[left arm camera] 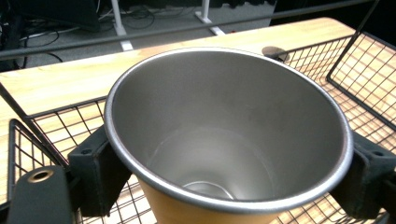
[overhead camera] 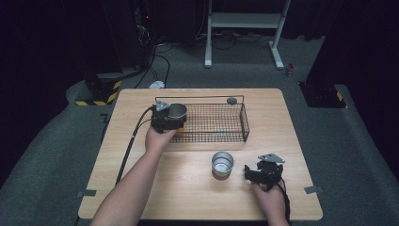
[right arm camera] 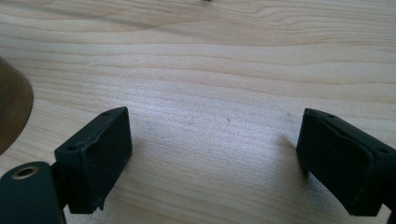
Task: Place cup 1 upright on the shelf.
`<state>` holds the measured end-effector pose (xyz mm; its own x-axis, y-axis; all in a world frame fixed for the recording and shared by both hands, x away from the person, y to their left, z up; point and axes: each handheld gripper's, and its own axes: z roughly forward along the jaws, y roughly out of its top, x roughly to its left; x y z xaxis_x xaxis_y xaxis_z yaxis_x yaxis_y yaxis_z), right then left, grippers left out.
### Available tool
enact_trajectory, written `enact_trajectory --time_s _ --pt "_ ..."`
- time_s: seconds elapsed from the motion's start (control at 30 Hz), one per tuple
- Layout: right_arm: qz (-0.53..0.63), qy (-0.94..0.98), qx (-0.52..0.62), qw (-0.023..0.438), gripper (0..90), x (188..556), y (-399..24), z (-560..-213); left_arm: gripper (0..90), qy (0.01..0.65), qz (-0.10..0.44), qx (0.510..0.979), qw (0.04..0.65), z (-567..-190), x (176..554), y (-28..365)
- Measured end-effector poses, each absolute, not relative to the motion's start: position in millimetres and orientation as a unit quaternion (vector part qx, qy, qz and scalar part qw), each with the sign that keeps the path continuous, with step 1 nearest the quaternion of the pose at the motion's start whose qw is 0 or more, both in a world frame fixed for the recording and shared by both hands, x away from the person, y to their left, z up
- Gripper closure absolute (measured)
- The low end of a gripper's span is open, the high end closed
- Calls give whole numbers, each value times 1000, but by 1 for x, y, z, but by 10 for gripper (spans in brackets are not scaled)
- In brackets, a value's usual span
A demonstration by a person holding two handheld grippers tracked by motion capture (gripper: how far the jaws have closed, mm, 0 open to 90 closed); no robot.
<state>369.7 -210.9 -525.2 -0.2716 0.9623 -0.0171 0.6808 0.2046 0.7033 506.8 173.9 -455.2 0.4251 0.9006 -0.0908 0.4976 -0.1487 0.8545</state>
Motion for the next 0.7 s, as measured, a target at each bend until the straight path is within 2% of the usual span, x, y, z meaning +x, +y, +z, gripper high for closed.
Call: enact_trajectory --time_s 0.7 --pt "299 741 553 236 104 370 -211 -525 136 497 218 738 401 -461 504 170"
